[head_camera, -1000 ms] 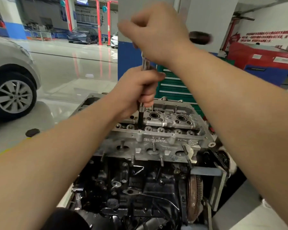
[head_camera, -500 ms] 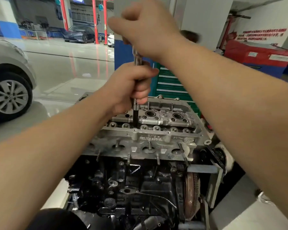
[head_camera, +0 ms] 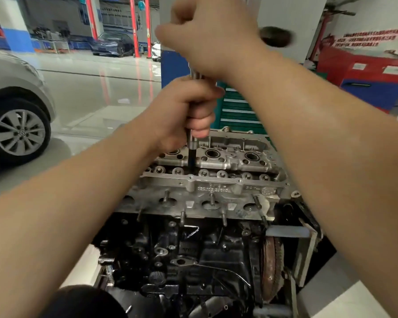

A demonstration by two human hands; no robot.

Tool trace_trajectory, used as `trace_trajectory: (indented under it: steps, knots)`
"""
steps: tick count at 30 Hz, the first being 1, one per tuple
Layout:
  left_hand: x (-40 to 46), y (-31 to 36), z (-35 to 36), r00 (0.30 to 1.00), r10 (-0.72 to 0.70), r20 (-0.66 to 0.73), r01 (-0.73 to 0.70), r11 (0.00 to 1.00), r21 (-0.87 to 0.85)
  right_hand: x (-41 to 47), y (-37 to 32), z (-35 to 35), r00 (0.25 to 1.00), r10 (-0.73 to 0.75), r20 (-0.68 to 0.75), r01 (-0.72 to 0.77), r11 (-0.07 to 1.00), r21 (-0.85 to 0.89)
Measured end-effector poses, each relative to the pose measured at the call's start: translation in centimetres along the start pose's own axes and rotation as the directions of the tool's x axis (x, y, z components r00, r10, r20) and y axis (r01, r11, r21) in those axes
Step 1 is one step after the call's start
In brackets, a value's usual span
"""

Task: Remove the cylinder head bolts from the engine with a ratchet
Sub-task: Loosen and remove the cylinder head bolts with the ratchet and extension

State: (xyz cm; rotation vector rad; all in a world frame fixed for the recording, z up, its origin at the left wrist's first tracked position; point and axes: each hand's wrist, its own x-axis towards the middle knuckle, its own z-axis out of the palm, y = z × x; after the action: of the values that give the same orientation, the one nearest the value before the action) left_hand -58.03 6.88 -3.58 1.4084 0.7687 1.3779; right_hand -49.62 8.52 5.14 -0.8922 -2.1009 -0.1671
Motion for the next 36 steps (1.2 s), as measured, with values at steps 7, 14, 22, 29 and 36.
trace_trajectory:
  steps: [7, 14, 22, 29, 36]
  knots:
    - [-0.3, -0.5, 0.9, 0.897, 0.210, -0.388, -0.061, 0.930, 0.363, 0.6, -0.8, 1.4, 0.990, -0.031, -0.136, -0.027, 0.915, -0.404]
    - [0.1, 0.0, 0.9, 0.991, 0.047, -0.126, -0.032, 0.993, 0.113, 0.1, -0.4, 0.1, 0.998, -0.026, -0.060, 0.010, 0.964, -0.265]
    - [-0.2, -1.5, 0.0, 0.983, 0.142, -0.114, -0.143, 0.990, 0.003, 0.1, -0.1, 2.1, 0.979, -0.017, -0.202, 0.069, 0.964, 0.256]
    - [0.2, -2.7, 0.6, 0.952, 0.248, -0.179, -0.249, 0.968, 0.017, -0.8, 0.5, 2.1, 0.915, -0.044, -0.402, 0.157, 0.955, 0.252]
    - [0.4, -4.0, 0.5, 0.944, 0.223, -0.244, -0.197, 0.972, 0.126, -0.4, -0.7, 0.6, 0.985, -0.035, -0.168, -0.054, 0.864, -0.500]
